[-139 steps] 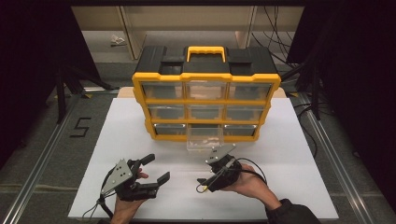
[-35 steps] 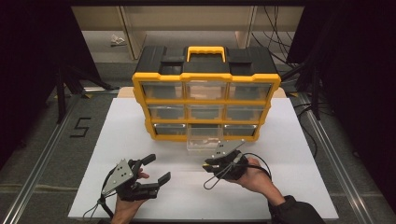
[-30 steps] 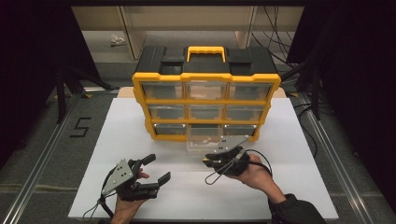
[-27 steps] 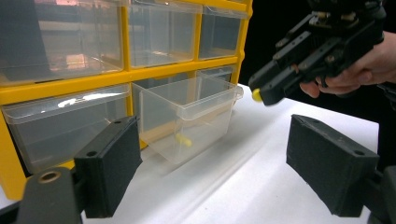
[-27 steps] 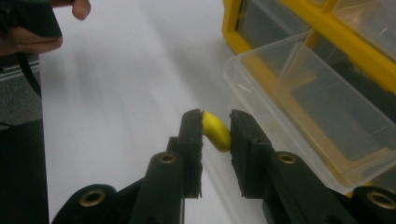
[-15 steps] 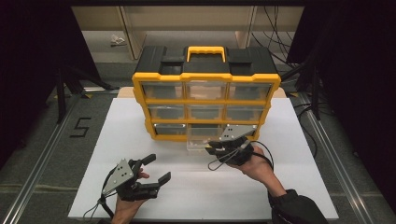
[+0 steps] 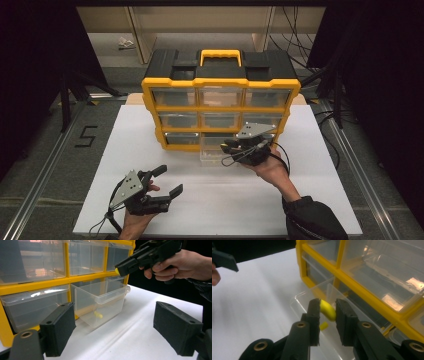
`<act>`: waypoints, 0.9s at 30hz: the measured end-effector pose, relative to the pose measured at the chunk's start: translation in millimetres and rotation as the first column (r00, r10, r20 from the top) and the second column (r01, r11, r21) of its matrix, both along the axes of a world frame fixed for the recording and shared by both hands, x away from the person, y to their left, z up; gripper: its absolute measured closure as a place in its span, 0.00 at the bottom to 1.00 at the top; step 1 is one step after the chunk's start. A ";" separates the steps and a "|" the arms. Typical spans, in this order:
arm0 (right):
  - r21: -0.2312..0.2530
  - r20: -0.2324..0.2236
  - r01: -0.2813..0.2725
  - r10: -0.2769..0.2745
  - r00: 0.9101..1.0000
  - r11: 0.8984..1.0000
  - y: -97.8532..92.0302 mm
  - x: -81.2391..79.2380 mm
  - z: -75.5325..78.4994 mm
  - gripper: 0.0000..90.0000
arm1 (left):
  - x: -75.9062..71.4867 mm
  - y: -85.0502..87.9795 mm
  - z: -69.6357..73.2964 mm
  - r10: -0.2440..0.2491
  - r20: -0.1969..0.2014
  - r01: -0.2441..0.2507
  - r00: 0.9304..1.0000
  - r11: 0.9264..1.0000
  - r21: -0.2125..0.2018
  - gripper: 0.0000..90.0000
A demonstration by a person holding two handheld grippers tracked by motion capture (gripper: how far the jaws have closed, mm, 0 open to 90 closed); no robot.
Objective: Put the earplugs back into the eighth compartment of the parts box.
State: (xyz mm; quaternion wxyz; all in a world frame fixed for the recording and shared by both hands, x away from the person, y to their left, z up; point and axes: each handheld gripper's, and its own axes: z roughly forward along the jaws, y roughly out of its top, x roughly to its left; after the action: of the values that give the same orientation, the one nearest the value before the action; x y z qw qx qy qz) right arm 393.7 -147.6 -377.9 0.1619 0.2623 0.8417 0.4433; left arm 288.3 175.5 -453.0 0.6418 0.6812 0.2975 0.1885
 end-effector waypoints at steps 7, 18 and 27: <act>0.006 -0.005 0.021 -0.021 1.000 1.000 4.9 8.7 -3.2 0.82 | -0.1 0.1 0.3 0.000 0.001 0.000 1.000 1.000 -0.001 0.19; 0.008 -0.016 0.054 -0.054 0.998 0.999 8.3 18.9 -12.8 0.75 | 0.0 0.1 0.3 0.000 0.002 0.000 1.000 1.000 0.000 0.19; 0.023 -0.026 0.070 -0.069 0.997 0.997 7.9 19.5 -12.3 0.50 | -0.1 0.2 0.5 -0.002 0.003 0.002 1.000 1.000 -0.003 0.19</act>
State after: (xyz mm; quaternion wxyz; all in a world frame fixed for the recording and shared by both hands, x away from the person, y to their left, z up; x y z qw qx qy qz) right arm 413.2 -139.7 -390.2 0.1635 0.2990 0.8286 0.4442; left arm 288.2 175.7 -452.5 0.6436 0.6801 0.2963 0.1886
